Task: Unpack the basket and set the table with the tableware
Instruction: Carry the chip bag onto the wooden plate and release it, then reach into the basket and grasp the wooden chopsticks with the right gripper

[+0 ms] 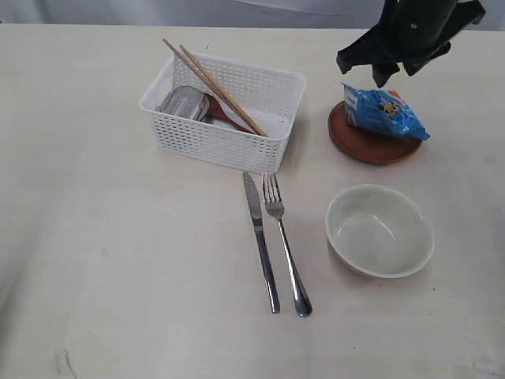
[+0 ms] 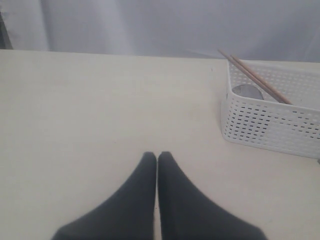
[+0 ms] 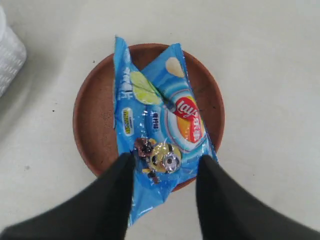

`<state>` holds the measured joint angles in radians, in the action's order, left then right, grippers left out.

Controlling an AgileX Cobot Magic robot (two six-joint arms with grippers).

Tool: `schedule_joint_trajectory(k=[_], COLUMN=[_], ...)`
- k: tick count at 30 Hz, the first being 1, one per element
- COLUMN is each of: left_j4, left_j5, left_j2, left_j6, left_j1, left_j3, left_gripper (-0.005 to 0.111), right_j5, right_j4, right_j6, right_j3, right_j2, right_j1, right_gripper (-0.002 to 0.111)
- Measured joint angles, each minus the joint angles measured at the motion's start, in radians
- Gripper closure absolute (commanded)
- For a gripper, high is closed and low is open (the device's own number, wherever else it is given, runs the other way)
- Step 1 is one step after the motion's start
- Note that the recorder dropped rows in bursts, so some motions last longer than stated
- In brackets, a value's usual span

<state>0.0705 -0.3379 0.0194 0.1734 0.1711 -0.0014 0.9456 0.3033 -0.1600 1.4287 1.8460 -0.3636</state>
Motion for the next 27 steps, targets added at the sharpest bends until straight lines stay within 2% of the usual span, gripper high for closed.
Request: schedule_joint_trajectory(k=[3, 10, 27], left_j4=[0.0, 0.0, 0.0], left_j5=[0.0, 0.0, 0.0], left_j2=[0.0, 0.0, 0.0], left_j6=[0.0, 0.0, 0.0], left_j1=[0.0, 0.0, 0.0], left_j3=[0.0, 0.0, 0.0], left_gripper=[0.106, 0.106, 0.106], right_j5=[-0.006, -0.011, 0.032], right_j4=[-0.028, -0.07, -0.1], right_j6=[-0.007, 0.022, 0.029], right_j3=[0.0, 0.0, 0.0], right_j2=[0.035, 0.104, 0.183], right_j1=[0.009, -0.02, -0.02], right_gripper=[0.109, 0.109, 0.109])
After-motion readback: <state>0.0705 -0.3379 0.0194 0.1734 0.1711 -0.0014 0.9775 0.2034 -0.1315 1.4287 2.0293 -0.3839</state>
